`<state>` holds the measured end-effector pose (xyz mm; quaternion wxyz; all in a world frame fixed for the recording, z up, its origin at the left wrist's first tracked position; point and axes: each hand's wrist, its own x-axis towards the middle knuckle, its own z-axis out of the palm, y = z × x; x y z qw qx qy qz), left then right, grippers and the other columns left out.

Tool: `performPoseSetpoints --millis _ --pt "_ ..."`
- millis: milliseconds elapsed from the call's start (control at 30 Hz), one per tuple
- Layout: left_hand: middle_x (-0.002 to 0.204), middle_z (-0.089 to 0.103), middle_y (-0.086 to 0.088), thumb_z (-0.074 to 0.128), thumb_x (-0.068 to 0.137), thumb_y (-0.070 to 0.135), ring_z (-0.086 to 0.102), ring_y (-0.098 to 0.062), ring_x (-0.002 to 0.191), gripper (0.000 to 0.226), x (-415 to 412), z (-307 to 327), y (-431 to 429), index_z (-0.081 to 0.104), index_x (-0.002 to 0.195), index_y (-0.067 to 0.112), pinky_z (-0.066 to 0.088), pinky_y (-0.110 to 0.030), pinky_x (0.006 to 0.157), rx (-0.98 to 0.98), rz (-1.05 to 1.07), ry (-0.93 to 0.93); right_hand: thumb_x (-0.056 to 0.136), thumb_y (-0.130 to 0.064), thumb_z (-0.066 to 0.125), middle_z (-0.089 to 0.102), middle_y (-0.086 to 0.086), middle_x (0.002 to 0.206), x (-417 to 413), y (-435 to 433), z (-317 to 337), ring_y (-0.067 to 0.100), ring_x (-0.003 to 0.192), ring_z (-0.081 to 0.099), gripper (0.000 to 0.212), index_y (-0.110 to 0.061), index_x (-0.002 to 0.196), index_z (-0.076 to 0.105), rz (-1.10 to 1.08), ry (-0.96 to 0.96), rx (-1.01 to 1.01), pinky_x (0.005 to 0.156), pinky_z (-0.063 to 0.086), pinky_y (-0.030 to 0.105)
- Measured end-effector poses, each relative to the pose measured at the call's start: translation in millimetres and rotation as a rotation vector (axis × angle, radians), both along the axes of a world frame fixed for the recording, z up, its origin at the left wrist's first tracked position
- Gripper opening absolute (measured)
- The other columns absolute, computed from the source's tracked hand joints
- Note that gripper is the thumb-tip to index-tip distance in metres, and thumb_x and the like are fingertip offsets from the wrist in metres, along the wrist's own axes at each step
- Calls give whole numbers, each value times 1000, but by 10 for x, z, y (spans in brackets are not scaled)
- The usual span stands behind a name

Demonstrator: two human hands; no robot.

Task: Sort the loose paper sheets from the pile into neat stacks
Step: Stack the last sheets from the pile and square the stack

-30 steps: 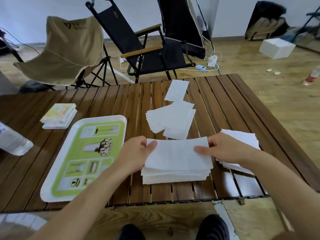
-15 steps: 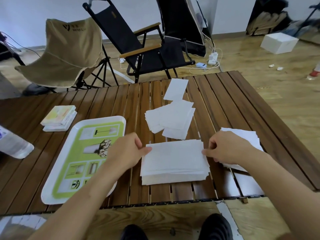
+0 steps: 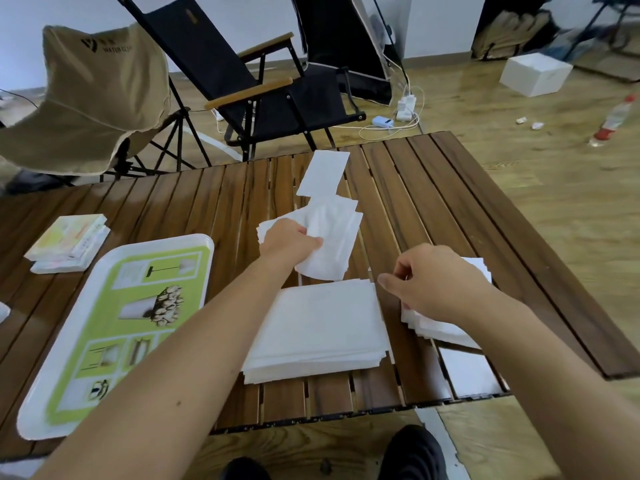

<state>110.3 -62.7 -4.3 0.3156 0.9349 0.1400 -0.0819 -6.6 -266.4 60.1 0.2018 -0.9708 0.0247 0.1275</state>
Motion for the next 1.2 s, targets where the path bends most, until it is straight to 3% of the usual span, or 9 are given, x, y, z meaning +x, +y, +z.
performPoseSetpoints --millis 233,400,500,567,633,767,1000,1133,1200 --pt "94 55 6 66 98 30 49 -6 71 18 -253 225 178 52 101 19 34 -14 60 11 -13 -415 98 -48 58 72 1 76 29 -57 -41 14 71 67 35 -20 79 67 2 -16 22 72 59 31" --pt "84 60 6 61 100 26 57 -12 80 14 -487 404 466 61 100 13 39 -19 61 -50 -39 -598 99 -51 56 74 2 79 -48 34 -17 14 71 68 37 -19 82 67 1 22 24 61 49 24" --pt "90 68 9 62 101 30 61 -8 87 16 -680 659 545 70 105 17 47 -22 65 -147 -131 -701 94 -60 57 70 -3 86 -69 84 4 12 78 67 39 -21 94 61 -28 -38 88 68 51 25" --pt "93 70 14 63 101 31 63 -3 90 18 -875 875 553 72 110 19 49 -15 68 -240 -202 -715 89 -64 61 67 -9 101 -87 122 64 11 92 65 46 -24 111 52 -38 -105 286 75 51 25" --pt "92 72 15 64 100 29 66 -4 90 16 -1089 1059 560 73 111 21 51 -13 71 -352 -256 -678 86 -62 64 68 -15 112 -121 168 182 7 100 67 54 -28 125 50 -44 -99 588 80 53 24" --pt "94 78 17 67 96 27 73 -3 87 10 -1442 1128 627 73 104 27 56 -17 70 -575 -290 -476 92 -47 64 78 -10 108 -159 196 314 11 100 74 34 -24 117 68 23 95 1074 92 58 38" --pt "97 80 8 68 90 48 77 -15 91 32 -1542 720 800 78 105 23 61 -44 90 -531 -165 -173 101 -34 60 79 0 84 -168 308 70 14 75 75 30 -10 92 76 2 38 778 60 59 24" --pt "90 78 2 69 85 59 72 -19 87 41 -1481 599 931 80 90 20 51 -28 77 -377 -187 -84 102 -31 59 59 9 68 -90 327 -156 17 59 59 41 2 78 60 -14 7 567 55 52 22" --pt "88 78 4 71 85 56 71 -15 86 37 -1465 583 1038 80 87 21 49 -26 74 -351 -181 -11 101 -32 59 59 17 70 -46 298 -239 25 62 62 42 2 78 59 -37 16 569 62 59 30"
